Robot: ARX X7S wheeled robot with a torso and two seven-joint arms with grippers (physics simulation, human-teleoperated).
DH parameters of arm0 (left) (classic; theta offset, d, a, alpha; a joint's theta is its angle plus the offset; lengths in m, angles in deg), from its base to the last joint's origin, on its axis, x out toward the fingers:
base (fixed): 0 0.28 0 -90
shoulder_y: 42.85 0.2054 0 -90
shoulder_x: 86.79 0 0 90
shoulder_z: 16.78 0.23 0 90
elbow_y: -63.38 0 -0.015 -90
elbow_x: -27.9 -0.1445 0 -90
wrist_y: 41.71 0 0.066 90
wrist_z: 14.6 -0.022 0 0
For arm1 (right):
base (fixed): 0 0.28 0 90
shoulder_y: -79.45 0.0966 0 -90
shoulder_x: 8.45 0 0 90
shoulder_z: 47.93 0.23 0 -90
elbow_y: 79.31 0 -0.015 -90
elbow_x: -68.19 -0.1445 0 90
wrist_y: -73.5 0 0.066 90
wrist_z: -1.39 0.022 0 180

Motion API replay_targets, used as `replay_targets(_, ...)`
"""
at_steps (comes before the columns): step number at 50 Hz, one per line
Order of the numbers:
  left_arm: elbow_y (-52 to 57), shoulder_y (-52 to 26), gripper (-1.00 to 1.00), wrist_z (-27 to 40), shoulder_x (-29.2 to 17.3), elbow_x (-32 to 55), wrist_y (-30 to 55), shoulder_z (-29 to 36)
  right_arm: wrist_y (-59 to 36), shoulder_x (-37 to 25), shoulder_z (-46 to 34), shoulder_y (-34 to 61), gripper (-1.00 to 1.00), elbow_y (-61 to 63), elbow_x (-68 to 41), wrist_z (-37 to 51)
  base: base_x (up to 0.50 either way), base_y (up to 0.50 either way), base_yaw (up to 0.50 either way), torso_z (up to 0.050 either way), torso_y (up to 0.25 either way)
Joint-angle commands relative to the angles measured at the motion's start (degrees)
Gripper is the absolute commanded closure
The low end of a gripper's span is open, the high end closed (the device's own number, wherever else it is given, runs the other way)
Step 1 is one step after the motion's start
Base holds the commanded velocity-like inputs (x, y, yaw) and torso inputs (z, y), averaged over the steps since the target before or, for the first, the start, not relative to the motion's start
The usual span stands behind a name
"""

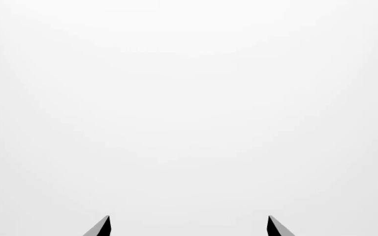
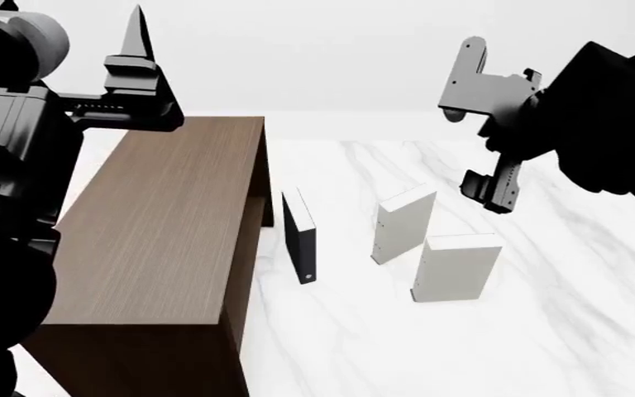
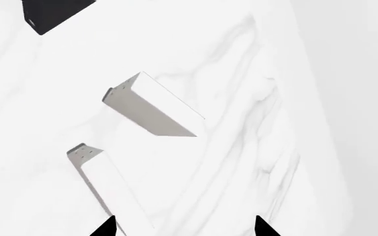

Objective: Pick up the book on the right and place it under the cabinet shelf.

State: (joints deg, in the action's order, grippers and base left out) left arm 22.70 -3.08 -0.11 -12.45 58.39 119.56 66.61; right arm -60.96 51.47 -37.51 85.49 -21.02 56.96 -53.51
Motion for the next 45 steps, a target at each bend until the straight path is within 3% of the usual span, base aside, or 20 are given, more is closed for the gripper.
replay_targets(1, 0.19, -0.29, -1.00, 0.49, -0.18, 0.58, 0.40, -0.04, 2.90, -0.80, 0.21, -2.37, -1.00, 0.45, -0.25, 0.98, 0.00, 0.00, 0.00, 0.000, 0.000)
replay_targets(45, -0.12, -1.25, -1.00, 2.10, -0.68, 2.15, 0.16, 1.08, 4.69, -2.11, 1.31, -8.72, -1.00, 1.30, -2.25, 3.55, 0.00, 0.00, 0.00, 0.000, 0.000)
